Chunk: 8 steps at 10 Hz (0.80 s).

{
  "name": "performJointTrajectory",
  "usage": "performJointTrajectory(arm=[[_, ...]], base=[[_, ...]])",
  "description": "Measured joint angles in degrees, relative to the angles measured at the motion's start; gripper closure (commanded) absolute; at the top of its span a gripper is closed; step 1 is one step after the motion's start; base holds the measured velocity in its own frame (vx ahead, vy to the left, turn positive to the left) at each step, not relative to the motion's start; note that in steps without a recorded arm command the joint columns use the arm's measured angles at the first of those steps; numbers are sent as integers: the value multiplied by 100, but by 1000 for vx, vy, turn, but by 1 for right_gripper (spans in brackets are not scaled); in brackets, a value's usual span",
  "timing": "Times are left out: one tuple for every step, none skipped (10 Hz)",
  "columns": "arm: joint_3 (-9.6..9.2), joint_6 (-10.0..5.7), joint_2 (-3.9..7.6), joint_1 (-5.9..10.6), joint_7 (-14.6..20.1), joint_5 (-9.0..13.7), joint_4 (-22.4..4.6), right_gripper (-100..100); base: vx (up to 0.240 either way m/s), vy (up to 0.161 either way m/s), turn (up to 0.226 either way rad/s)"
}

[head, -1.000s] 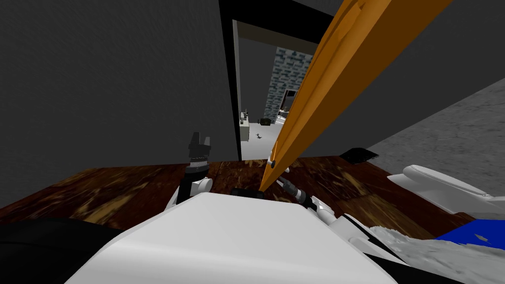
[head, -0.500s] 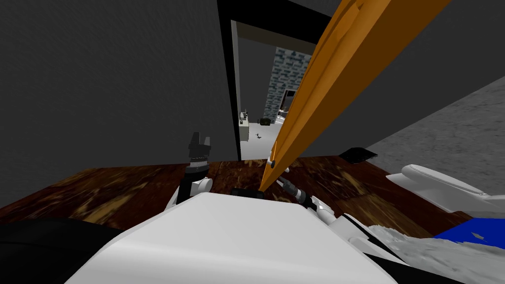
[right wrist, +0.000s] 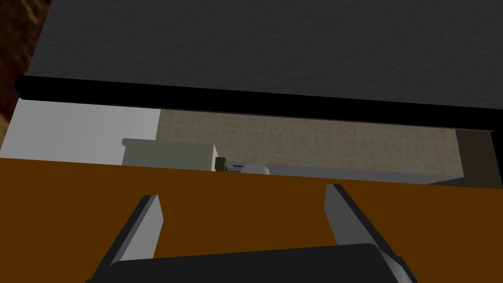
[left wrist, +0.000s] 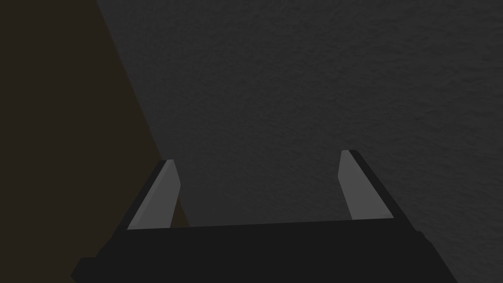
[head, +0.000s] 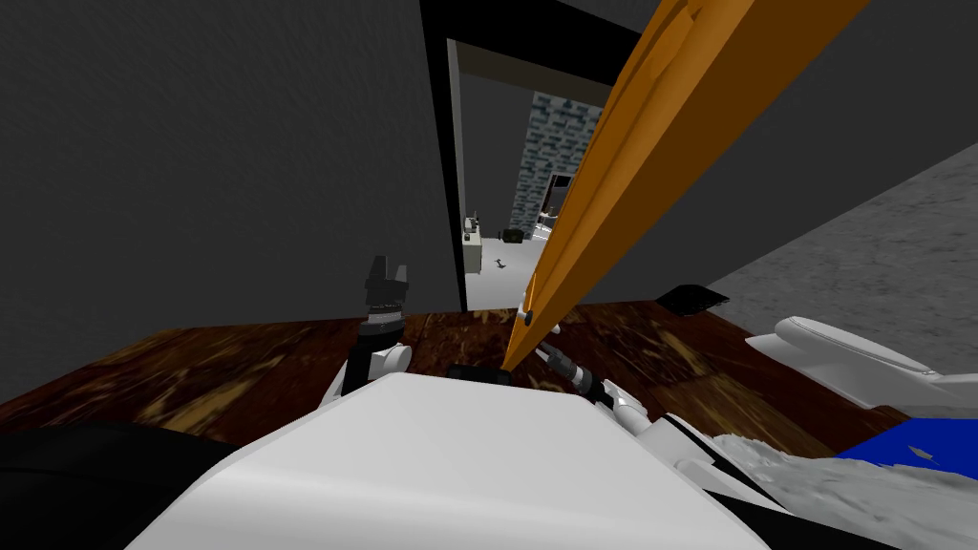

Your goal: Pull the door open

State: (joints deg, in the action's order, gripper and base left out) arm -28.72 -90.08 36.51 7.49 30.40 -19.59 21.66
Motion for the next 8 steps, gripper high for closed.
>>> performJointTrajectory(arm=[[-4,-3,-10,16,-6,-3,-41,-100],[-6,-4,-14,24,-10,-4,-58,-100],[-8,7,-12,21,-9,-5,-52,-100],[-13,41,2,0,-6,-5,-14,-100],[-27,30,0,21,-11,-11,-66,-100],[-35,12,-3,33,-17,-15,-95,-100],[-39,6,-3,33,-20,-16,-98,-100],[-43,-8,-6,41,-25,-18,-119,-100]], base=[[35,86,-22],[27,62,-28],[28,46,-80],[2,-12,-48],[-17,-48,-4],[-31,-75,29],[-25,-75,-4],[-13,-50,-27]])
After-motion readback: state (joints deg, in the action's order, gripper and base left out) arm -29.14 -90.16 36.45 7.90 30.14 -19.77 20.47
